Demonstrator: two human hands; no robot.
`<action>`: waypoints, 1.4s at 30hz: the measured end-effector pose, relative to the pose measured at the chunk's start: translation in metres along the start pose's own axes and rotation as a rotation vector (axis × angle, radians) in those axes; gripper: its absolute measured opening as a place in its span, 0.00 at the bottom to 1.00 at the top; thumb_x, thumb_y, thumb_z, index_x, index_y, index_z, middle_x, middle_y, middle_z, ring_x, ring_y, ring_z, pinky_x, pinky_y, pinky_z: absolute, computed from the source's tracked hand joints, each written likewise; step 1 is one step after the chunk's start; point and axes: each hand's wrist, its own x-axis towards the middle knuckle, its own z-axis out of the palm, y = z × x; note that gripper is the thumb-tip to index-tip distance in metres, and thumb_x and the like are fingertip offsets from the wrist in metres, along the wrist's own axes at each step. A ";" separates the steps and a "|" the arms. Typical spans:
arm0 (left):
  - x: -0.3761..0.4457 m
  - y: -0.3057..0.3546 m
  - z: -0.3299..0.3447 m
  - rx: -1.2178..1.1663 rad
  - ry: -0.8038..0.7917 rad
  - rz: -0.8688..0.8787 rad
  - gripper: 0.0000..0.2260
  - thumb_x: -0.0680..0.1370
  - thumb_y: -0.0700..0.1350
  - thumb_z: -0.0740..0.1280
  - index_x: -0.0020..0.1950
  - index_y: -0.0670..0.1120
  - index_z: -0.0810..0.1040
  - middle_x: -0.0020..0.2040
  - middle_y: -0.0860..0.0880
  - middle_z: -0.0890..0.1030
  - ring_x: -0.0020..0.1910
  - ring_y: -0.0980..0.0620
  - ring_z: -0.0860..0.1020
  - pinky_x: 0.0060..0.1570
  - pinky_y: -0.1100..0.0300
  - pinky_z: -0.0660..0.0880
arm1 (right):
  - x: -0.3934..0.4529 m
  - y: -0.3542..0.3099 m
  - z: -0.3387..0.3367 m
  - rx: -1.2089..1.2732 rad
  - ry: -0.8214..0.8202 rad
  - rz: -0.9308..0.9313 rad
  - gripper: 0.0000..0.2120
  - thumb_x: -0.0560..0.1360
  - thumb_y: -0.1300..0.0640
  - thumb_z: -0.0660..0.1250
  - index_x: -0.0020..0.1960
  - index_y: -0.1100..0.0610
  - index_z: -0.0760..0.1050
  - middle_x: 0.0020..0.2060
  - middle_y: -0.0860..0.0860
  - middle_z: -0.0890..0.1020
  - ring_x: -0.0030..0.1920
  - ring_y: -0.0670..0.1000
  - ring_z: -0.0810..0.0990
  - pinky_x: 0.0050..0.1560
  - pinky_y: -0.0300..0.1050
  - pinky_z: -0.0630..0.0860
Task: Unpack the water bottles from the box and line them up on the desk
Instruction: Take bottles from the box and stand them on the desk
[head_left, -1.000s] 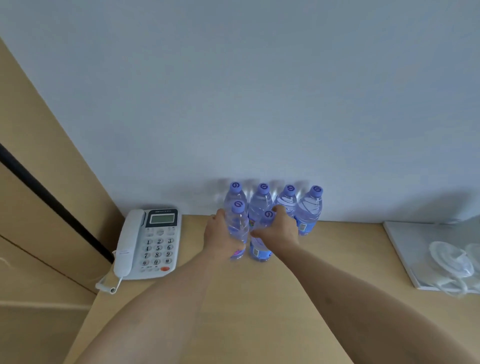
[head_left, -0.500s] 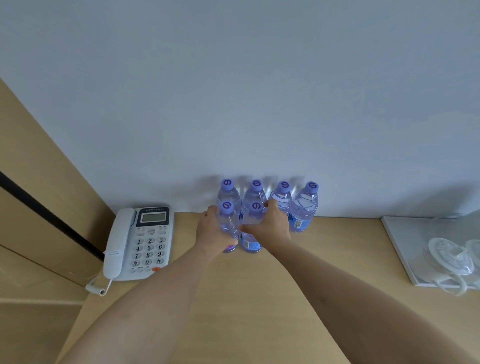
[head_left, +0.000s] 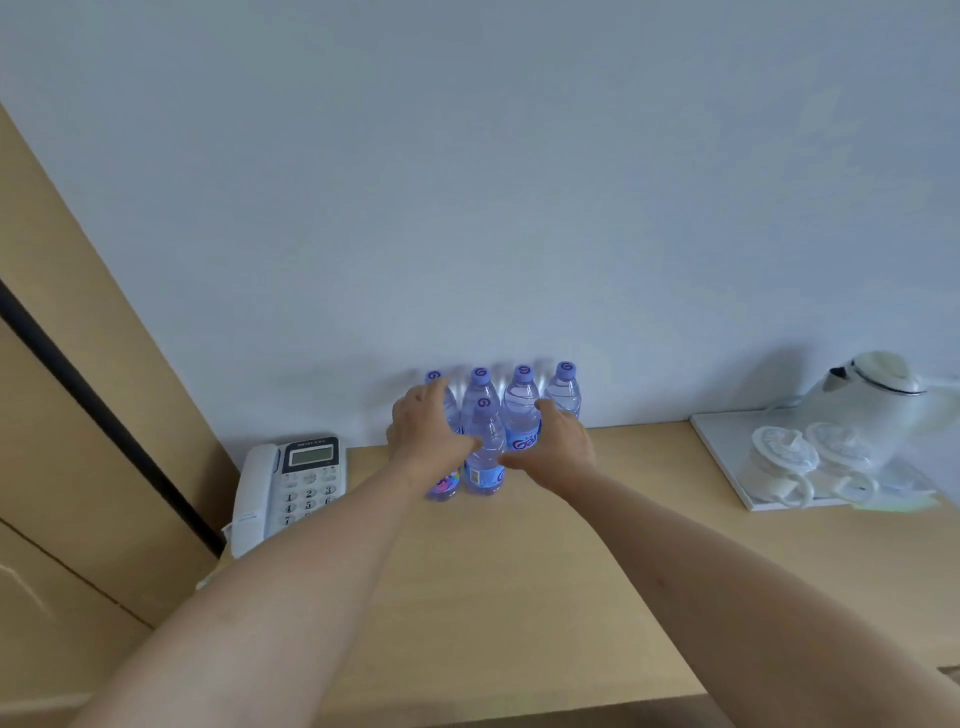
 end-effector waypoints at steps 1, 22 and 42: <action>-0.006 0.011 -0.001 0.001 0.007 0.038 0.35 0.62 0.54 0.77 0.67 0.52 0.69 0.60 0.50 0.74 0.61 0.45 0.72 0.54 0.51 0.75 | -0.010 0.003 -0.008 -0.012 0.019 0.003 0.32 0.60 0.43 0.76 0.59 0.52 0.69 0.52 0.51 0.77 0.48 0.53 0.76 0.40 0.44 0.69; -0.168 0.303 0.130 -0.019 -0.366 0.680 0.37 0.64 0.58 0.75 0.71 0.58 0.65 0.69 0.52 0.68 0.70 0.47 0.64 0.64 0.51 0.69 | -0.235 0.204 -0.226 -0.072 0.440 0.535 0.44 0.64 0.44 0.76 0.74 0.50 0.60 0.66 0.53 0.71 0.67 0.56 0.68 0.57 0.48 0.70; -0.347 0.482 0.362 0.226 -0.774 0.931 0.39 0.67 0.59 0.72 0.75 0.57 0.61 0.76 0.50 0.62 0.73 0.46 0.60 0.69 0.50 0.65 | -0.382 0.464 -0.309 0.075 0.397 1.027 0.40 0.65 0.43 0.76 0.72 0.48 0.62 0.66 0.52 0.70 0.66 0.57 0.68 0.62 0.51 0.71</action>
